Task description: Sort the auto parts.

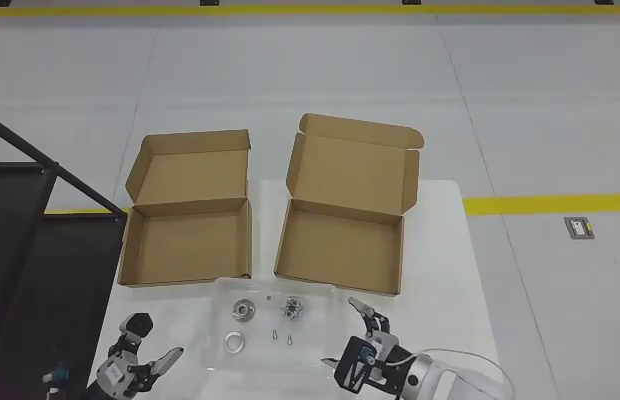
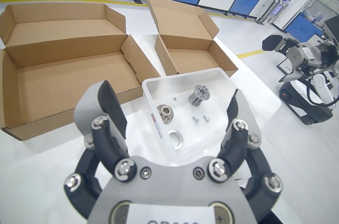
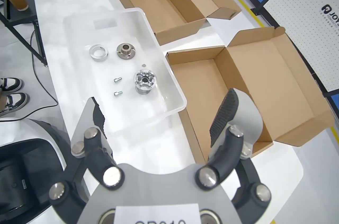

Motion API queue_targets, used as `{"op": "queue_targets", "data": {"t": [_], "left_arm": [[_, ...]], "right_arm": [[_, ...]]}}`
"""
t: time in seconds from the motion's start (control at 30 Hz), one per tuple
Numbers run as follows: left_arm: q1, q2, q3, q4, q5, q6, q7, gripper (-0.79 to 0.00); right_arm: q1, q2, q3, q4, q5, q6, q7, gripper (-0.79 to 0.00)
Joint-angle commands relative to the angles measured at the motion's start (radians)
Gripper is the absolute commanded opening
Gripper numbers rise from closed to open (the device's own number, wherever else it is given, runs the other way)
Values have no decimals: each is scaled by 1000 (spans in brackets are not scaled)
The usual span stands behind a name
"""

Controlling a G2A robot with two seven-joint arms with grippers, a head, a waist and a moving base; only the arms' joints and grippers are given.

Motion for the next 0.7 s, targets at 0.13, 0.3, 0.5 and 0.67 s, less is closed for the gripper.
{"op": "queue_targets", "data": {"t": [0.13,0.3,0.5,0.67], "left_arm": [[0,0,0,0,0,0,0,0],[0,0,0,0,0,0,0,0],[0,0,0,0,0,0,0,0],[0,0,0,0,0,0,0,0]], "right_arm": [[83,-12,-76,5,30,-43,94,0],[83,-12,-76,5,30,-43,94,0],[140,-19,-124,73,34,-76,127,0],[320,-53,-232,202,105,-99,244,0]]}}
